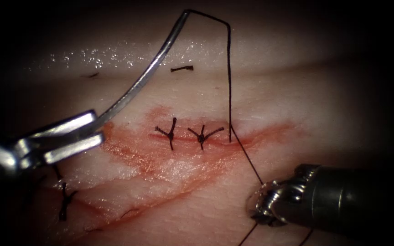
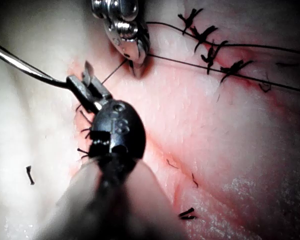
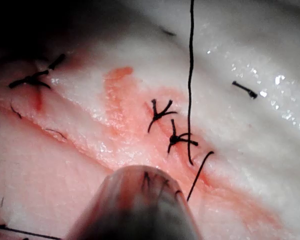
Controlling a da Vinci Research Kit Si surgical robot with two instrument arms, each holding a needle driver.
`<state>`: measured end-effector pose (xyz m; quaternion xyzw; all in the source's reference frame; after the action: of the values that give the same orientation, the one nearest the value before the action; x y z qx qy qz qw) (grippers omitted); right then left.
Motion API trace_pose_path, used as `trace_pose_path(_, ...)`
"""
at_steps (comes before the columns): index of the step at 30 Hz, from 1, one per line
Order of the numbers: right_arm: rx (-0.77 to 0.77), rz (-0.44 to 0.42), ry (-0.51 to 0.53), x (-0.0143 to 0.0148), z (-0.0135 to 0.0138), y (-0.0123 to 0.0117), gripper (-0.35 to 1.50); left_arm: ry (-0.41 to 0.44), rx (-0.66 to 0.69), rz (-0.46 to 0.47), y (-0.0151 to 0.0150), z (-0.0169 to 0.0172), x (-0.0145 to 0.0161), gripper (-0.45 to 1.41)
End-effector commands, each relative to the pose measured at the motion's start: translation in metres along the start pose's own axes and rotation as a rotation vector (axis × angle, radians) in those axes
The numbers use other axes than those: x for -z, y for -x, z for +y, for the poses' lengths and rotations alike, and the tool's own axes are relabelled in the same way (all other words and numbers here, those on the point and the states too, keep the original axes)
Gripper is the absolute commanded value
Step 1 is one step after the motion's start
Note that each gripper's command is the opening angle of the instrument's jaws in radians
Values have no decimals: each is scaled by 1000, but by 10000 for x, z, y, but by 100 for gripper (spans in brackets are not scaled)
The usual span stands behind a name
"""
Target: Wound Closure
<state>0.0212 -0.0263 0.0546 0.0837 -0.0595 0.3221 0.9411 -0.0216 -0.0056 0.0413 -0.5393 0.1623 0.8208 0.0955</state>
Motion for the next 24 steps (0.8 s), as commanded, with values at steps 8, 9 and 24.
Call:
trace_pose_path(8,-82,-33,330,46,160,93,-35,-5,17,-24,27,30,7,-45)
trace_pose_path(9,-84,-24,370,55,169,95,-35,1,17,-29,30,33,8,-45)
trace_pose_path(24,45,409,368,137,138,64,67,62,193,-13,68,101,-25,-45)
